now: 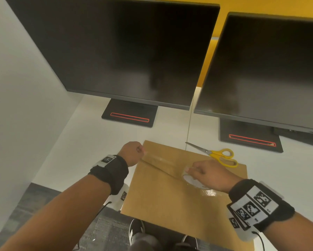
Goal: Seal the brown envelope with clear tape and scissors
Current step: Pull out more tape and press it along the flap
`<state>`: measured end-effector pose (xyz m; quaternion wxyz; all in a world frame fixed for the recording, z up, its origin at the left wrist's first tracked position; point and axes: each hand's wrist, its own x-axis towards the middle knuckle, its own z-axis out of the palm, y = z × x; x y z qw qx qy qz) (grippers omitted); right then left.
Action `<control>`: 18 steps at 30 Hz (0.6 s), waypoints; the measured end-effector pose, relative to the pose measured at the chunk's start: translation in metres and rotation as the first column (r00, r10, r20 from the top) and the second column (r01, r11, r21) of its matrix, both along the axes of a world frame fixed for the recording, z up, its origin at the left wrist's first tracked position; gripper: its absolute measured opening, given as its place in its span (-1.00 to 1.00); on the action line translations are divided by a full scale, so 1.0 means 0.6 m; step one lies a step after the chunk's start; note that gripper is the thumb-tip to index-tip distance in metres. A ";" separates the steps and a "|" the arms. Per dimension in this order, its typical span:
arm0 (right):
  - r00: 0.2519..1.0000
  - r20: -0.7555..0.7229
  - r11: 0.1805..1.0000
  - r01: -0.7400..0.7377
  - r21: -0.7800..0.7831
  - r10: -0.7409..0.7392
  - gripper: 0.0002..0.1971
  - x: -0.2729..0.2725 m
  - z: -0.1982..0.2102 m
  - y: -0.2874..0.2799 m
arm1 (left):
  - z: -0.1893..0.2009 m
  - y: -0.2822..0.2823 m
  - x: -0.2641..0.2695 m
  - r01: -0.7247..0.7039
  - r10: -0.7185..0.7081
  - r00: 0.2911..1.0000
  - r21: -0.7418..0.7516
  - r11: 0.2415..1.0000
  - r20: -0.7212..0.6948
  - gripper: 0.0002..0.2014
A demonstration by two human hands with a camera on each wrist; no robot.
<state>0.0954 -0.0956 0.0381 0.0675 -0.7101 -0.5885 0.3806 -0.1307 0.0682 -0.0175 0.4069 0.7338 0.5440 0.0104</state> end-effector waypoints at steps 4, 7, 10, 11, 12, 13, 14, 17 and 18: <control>0.991 0.121 0.998 -0.056 -0.041 0.061 -0.64 -0.013 -0.016 0.004 | -0.020 -0.005 0.005 -0.004 0.003 1.000 -0.027 1.000 -0.025 -0.78; 0.994 0.067 0.996 -0.089 -0.021 0.090 -0.72 -0.022 -0.014 0.007 | -0.028 -0.007 0.006 0.001 -0.004 0.996 -0.037 0.999 -0.088 -0.88; 0.982 0.091 0.986 -0.168 -0.005 0.167 -0.76 -0.028 -0.015 0.013 | -0.034 -0.008 0.008 0.012 -0.018 0.991 -0.045 0.999 -0.129 -0.88; 0.976 0.107 0.982 -0.189 -0.005 0.189 -0.75 -0.030 -0.019 0.016 | -0.034 -0.009 0.009 0.010 -0.016 0.991 -0.044 0.999 -0.132 -0.84; 0.971 0.120 0.979 -0.206 -0.011 0.205 -0.74 -0.033 -0.024 0.018 | -0.034 -0.010 0.010 0.008 -0.015 0.990 -0.046 0.999 -0.139 -0.80; 0.968 0.129 0.976 -0.216 -0.018 0.217 -0.74 -0.035 -0.030 0.020 | -0.034 -0.010 0.011 0.010 -0.017 0.990 -0.049 0.999 -0.143 -0.79; 0.965 0.136 0.975 -0.223 -0.022 0.224 -0.75 -0.038 -0.035 0.023 | -0.035 -0.009 0.012 0.012 -0.019 0.989 -0.050 0.999 -0.147 -0.80; 0.966 0.133 0.975 -0.219 -0.036 0.222 -0.72 -0.042 -0.041 0.029 | -0.040 -0.007 0.010 0.017 -0.024 0.987 -0.049 0.999 -0.156 -0.89; 0.968 0.126 0.976 -0.215 -0.038 0.218 -0.71 -0.042 -0.042 0.031 | -0.042 -0.006 0.009 0.019 -0.026 0.987 -0.045 0.999 -0.161 -0.91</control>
